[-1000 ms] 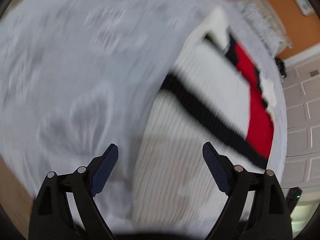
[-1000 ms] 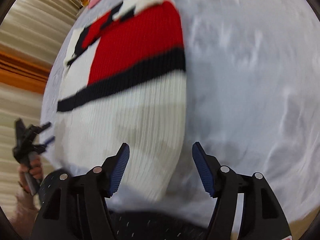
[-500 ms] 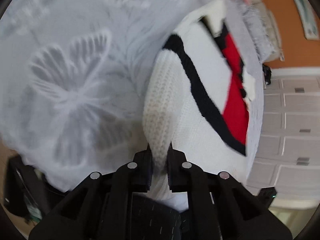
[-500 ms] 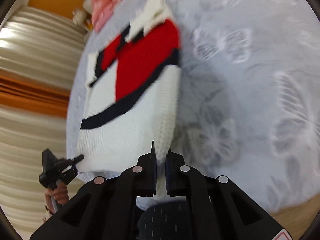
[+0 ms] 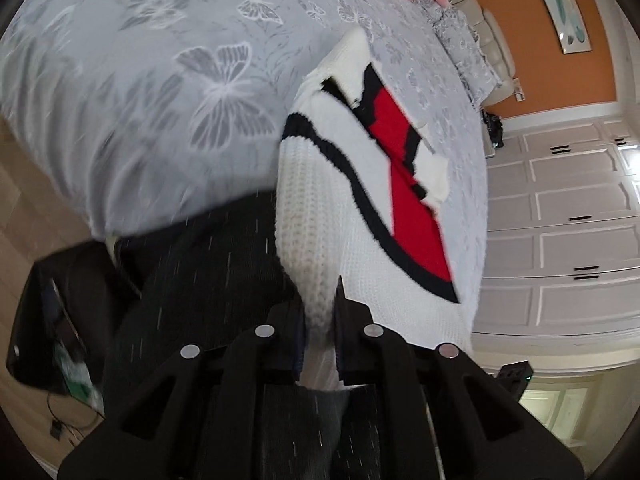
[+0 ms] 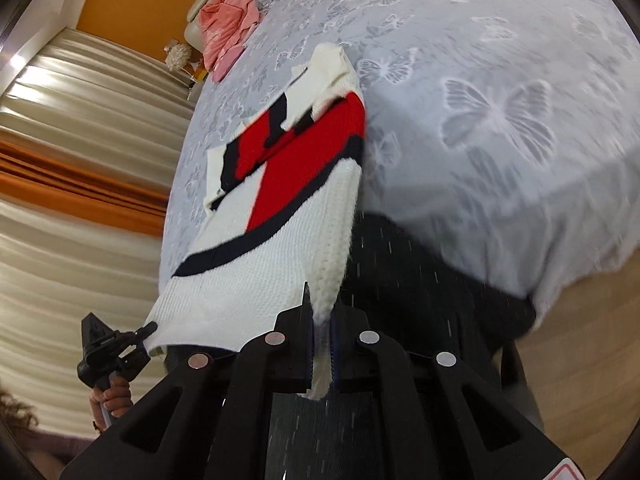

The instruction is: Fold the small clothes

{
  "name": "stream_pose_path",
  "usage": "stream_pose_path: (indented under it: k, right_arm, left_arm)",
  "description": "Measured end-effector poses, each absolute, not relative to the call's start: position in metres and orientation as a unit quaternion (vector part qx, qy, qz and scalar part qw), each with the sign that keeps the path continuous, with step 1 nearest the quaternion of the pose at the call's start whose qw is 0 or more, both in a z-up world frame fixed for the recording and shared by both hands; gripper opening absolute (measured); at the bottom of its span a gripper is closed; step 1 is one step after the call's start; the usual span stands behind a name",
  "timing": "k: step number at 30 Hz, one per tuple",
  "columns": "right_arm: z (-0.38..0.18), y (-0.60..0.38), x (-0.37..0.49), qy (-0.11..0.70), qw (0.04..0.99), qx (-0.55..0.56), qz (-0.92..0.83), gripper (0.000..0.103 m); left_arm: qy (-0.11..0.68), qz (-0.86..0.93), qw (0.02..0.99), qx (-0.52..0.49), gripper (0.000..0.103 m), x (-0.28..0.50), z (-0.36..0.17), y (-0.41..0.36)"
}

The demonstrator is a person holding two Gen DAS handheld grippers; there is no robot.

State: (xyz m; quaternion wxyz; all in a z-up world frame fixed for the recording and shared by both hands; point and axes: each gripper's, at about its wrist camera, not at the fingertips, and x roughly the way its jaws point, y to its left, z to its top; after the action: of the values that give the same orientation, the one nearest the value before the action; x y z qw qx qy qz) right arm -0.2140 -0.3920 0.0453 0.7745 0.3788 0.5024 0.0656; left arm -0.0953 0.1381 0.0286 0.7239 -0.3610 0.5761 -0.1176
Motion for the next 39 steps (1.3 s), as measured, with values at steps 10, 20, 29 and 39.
stream_pose_path:
  k: [10, 20, 29, 39]
  right_arm:
    - [0.109, -0.426, -0.124, 0.397, 0.824, 0.394, 0.093, 0.006]
    - [0.012, -0.443, 0.114, 0.446, 0.799, 0.403, 0.028, 0.006]
    - [-0.058, -0.444, 0.166, 0.486, 0.767, 0.419, 0.006, 0.041]
    - [-0.020, -0.437, 0.078, 0.473, 0.816, 0.332, -0.012, 0.070]
  left_arm:
    - [0.493, -0.157, 0.784, -0.342, 0.011, -0.009, 0.101, 0.110]
    - [0.497, -0.062, 0.826, -0.259, 0.011, 0.217, 0.030, 0.053]
    - [0.550, -0.009, 0.799, -0.245, 0.038, 0.280, -0.058, 0.062]
    - [0.517, -0.006, 0.821, -0.242, 0.084, 0.208, -0.018, 0.094]
